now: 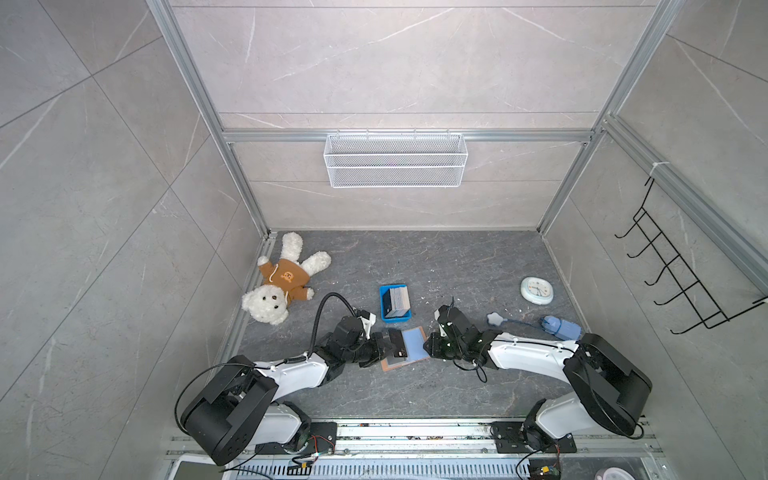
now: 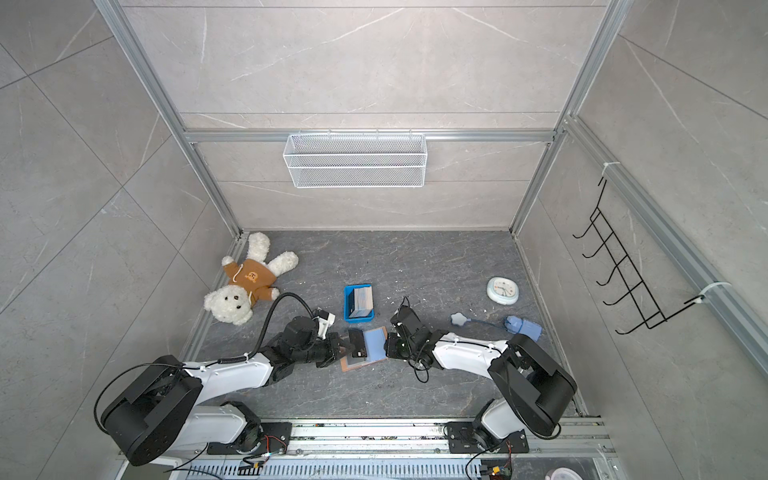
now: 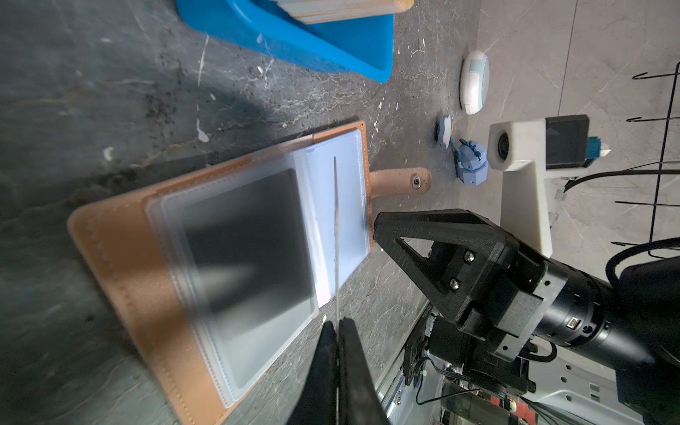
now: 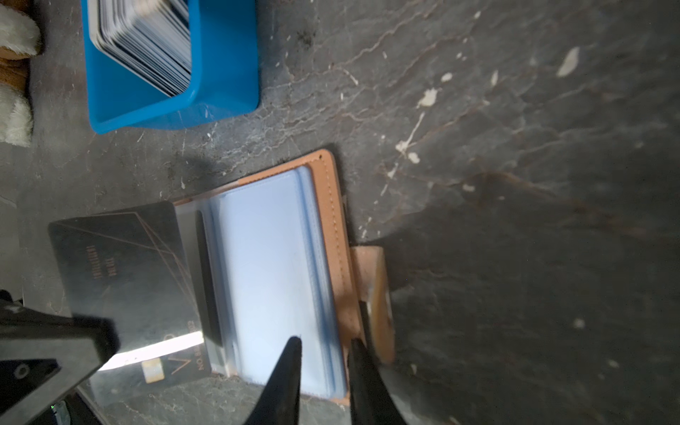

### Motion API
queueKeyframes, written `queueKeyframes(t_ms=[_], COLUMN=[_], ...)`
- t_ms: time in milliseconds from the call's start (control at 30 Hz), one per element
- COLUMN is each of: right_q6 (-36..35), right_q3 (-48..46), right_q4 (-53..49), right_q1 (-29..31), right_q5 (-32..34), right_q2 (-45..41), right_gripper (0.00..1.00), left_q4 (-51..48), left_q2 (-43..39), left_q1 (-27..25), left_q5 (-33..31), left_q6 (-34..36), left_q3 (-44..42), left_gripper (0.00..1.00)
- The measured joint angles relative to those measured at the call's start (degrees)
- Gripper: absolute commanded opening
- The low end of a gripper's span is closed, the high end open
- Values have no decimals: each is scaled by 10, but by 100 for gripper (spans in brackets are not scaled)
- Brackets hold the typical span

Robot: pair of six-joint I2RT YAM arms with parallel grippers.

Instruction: Put the credit cards into the card holder

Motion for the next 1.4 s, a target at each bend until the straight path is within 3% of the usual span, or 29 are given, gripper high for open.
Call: queueKeyframes(t_ms=[467,1400], right_q6=[1,5], right_q3=[0,-4], right_q4=[0,0], right_q1=[30,30], right_q5=[12,29], right_q2=[7,6], right_gripper=[22,21], left_q4=[17,131], left_q2=[23,85], left_q1=[0,-7], left_q5=[-15,9], left_q6=[-26,-98], left_q3=[-5,-30], left_gripper=[0,0])
